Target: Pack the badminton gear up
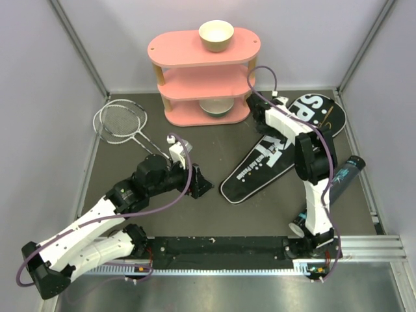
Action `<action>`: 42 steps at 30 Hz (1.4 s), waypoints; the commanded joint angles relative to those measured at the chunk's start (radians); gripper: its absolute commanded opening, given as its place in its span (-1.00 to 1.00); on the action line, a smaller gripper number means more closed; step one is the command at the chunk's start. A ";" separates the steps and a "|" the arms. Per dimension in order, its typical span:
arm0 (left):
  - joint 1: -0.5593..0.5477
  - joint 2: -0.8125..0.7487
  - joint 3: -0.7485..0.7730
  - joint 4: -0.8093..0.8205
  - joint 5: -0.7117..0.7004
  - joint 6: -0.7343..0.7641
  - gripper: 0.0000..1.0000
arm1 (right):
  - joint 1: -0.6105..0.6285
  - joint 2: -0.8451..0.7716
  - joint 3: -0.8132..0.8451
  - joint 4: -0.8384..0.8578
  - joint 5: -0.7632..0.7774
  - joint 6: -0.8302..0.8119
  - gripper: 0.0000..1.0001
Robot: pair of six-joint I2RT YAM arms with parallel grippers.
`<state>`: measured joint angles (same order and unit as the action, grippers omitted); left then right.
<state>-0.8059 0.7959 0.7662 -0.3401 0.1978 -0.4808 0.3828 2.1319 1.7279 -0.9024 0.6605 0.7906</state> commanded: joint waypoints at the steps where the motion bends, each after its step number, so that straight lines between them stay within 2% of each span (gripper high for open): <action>1: 0.005 0.005 -0.004 0.062 0.020 0.011 0.64 | 0.015 0.045 0.079 -0.012 0.062 -0.019 0.75; 9: 0.007 -0.032 -0.021 0.036 0.003 0.024 0.64 | 0.016 0.101 0.084 -0.023 0.060 -0.004 0.61; 14: 0.005 -0.020 -0.012 0.033 0.009 0.033 0.64 | 0.016 0.126 0.096 -0.021 0.039 0.004 0.43; 17: 0.005 -0.020 -0.008 0.032 0.012 0.033 0.64 | 0.018 0.135 0.105 -0.021 0.034 0.005 0.17; 18: 0.005 -0.021 -0.008 0.027 0.009 0.033 0.64 | 0.016 0.132 0.104 -0.023 0.034 0.012 -0.02; 23: 0.005 -0.009 -0.011 0.026 0.015 0.031 0.66 | 0.016 0.036 0.067 -0.018 0.041 0.018 -0.55; 24: 0.005 0.012 -0.013 0.032 0.020 0.028 0.66 | 0.018 0.019 0.059 -0.012 0.037 0.006 -0.80; 26: 0.008 0.037 -0.016 0.073 0.055 0.016 0.65 | 0.018 -0.041 0.044 -0.001 0.016 -0.027 -1.00; 29: 0.023 0.104 -0.001 0.128 0.117 -0.013 0.66 | 0.018 -0.165 -0.049 0.081 -0.057 -0.082 -1.00; 34: 0.089 0.259 0.050 0.237 0.221 -0.125 0.66 | 0.016 -0.415 -0.339 0.323 -0.218 -0.187 -1.00; 35: 0.102 0.287 0.054 0.284 0.276 -0.146 0.66 | 0.016 -0.455 -0.384 0.361 -0.243 -0.201 -1.00; 38: 0.139 0.483 0.100 0.384 0.366 -0.205 0.63 | 0.005 -0.625 -0.551 0.503 -0.347 -0.247 -1.00; 42: 0.139 0.711 0.229 0.411 0.512 -0.240 0.54 | -0.061 -0.814 -0.791 0.707 -0.595 -0.234 -1.00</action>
<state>-0.6712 1.3350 0.8715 -0.0658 0.5205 -0.6506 0.3794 1.4708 1.0966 -0.4786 0.3321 0.5861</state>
